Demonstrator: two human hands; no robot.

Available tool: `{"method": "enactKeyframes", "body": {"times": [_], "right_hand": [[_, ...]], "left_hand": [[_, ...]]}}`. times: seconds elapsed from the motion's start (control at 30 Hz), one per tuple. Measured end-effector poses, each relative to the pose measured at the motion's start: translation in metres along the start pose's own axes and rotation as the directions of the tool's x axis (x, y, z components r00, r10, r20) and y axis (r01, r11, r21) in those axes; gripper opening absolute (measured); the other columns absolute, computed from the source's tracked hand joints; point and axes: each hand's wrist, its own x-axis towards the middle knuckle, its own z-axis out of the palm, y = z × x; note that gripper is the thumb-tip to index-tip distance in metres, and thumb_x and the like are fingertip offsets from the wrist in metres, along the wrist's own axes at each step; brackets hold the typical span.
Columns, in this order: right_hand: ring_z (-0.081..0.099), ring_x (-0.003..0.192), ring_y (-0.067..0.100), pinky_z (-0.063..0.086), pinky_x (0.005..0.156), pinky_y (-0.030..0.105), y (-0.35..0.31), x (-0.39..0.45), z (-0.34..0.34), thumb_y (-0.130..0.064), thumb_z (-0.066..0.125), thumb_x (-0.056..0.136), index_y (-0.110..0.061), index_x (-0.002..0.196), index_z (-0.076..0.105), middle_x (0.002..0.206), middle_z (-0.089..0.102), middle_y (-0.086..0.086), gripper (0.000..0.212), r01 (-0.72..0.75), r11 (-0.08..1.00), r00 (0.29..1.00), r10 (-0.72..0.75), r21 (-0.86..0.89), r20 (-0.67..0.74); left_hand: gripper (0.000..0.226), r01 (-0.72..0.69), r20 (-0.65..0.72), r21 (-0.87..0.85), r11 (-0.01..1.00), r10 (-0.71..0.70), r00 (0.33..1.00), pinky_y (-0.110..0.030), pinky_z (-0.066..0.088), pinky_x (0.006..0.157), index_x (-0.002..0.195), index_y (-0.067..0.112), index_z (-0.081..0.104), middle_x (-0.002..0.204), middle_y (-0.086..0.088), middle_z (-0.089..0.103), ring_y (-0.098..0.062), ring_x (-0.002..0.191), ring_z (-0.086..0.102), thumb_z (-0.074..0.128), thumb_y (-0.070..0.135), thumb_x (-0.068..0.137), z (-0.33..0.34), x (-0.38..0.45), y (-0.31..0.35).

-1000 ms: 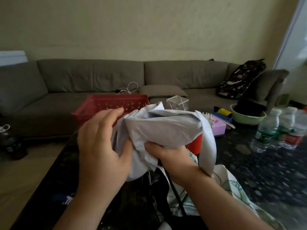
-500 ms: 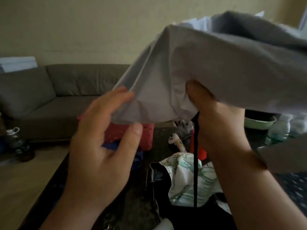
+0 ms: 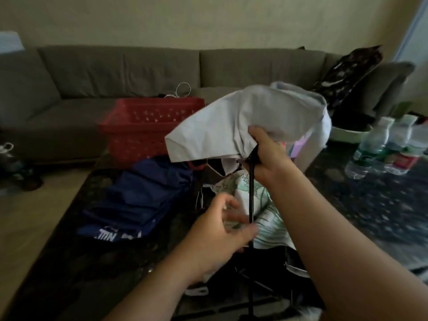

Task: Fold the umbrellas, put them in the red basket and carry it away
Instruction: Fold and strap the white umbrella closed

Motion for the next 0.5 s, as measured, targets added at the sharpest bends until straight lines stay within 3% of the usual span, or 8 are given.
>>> {"method": "enactKeyframes", "body": {"times": [0.07, 0.13, 0.27, 0.33, 0.4, 0.43, 0.5], "right_hand": [[0.078, 0.077, 0.027, 0.062, 0.063, 0.042, 0.003, 0.005, -0.012, -0.015, 0.074, 0.092, -0.009, 0.131, 0.066, 0.107, 0.078, 0.014, 0.041, -0.051, 0.998, 0.997, 0.053, 0.028, -0.054], [0.079, 0.08, 0.029, 0.062, 0.063, 0.042, 0.006, 0.006, -0.02, -0.017, 0.073, 0.092, -0.009, 0.138, 0.063, 0.111, 0.077, 0.014, 0.047, -0.109, 0.992, 0.988, 0.115, 0.07, -0.099], [0.079, 0.077, 0.032, 0.061, 0.06, 0.044, 0.002, -0.008, -0.02, -0.015, 0.074, 0.094, -0.012, 0.136, 0.062, 0.112, 0.077, 0.017, 0.043, -0.099, 0.989, 0.98, 0.117, 0.11, -0.164], [0.079, 0.084, 0.035, 0.063, 0.065, 0.049, -0.017, -0.026, -0.004, -0.011, 0.075, 0.093, -0.011, 0.131, 0.063, 0.116, 0.076, 0.019, 0.04, 0.04, 0.993, 0.988, -0.022, 0.112, -0.151], [0.078, 0.092, 0.037, 0.064, 0.074, 0.054, -0.052, -0.05, 0.018, -0.006, 0.074, 0.092, -0.009, 0.117, 0.068, 0.111, 0.077, 0.019, 0.026, 0.277, 0.956, 0.959, -0.268, 0.1, -0.094], [0.078, 0.094, 0.035, 0.063, 0.079, 0.053, -0.07, -0.067, 0.031, -0.003, 0.074, 0.092, -0.01, 0.109, 0.071, 0.106, 0.078, 0.016, 0.019, 0.449, 0.891, 0.893, -0.447, 0.061, -0.045], [0.075, 0.103, 0.023, 0.061, 0.09, 0.043, -0.095, -0.093, 0.044, -0.005, 0.076, 0.089, -0.016, 0.103, 0.075, 0.104, 0.079, 0.001, 0.018, 0.717, 0.686, 0.696, -0.711, -0.121, 0.095]], "left_hand": [[0.039, 0.07, 0.1, -0.047, 0.996, -0.065, 0.993, -0.041, 0.063, 0.074, 0.106, 0.038, 0.052, 0.108, -0.002, 0.077, -0.025, 0.088, 0.078, 0.082, 0.021, 0.088, 0.008, -0.009, -0.002], [0.034, 0.083, 0.159, 0.007, 0.997, -0.083, 0.984, -0.039, 0.06, 0.073, 0.111, 0.027, 0.055, 0.107, -0.009, 0.078, -0.022, 0.082, 0.077, 0.079, 0.011, 0.092, 0.005, -0.017, 0.006], [0.024, -0.024, 0.268, 0.273, 0.962, -0.052, 0.962, -0.045, 0.059, 0.101, 0.108, 0.047, 0.066, 0.112, 0.01, 0.077, -0.019, 0.101, 0.076, 0.08, 0.035, 0.093, -0.022, -0.028, 0.039], [0.029, -0.104, 0.301, 0.372, 0.922, -0.014, 0.953, -0.038, 0.057, 0.103, 0.114, 0.054, 0.069, 0.116, 0.021, 0.074, -0.003, 0.102, 0.073, 0.081, 0.041, 0.091, -0.041, -0.036, 0.062], [0.029, -0.198, 0.273, 0.314, 0.929, 0.112, 0.956, -0.035, 0.059, 0.099, 0.113, 0.056, 0.07, 0.116, 0.022, 0.073, -0.003, 0.101, 0.073, 0.08, 0.045, 0.088, -0.059, -0.045, 0.088], [0.028, -0.272, 0.229, 0.228, 0.935, 0.221, 0.948, -0.035, 0.061, 0.095, 0.112, 0.054, 0.072, 0.113, 0.016, 0.075, -0.008, 0.1, 0.074, 0.079, 0.048, 0.086, -0.066, -0.051, 0.1], [0.029, -0.481, 0.042, 0.061, 0.874, 0.48, 0.876, -0.032, 0.062, 0.084, 0.109, 0.041, 0.077, 0.105, 0.001, 0.077, -0.018, 0.092, 0.076, 0.08, 0.054, 0.084, -0.077, -0.06, 0.118]]}}
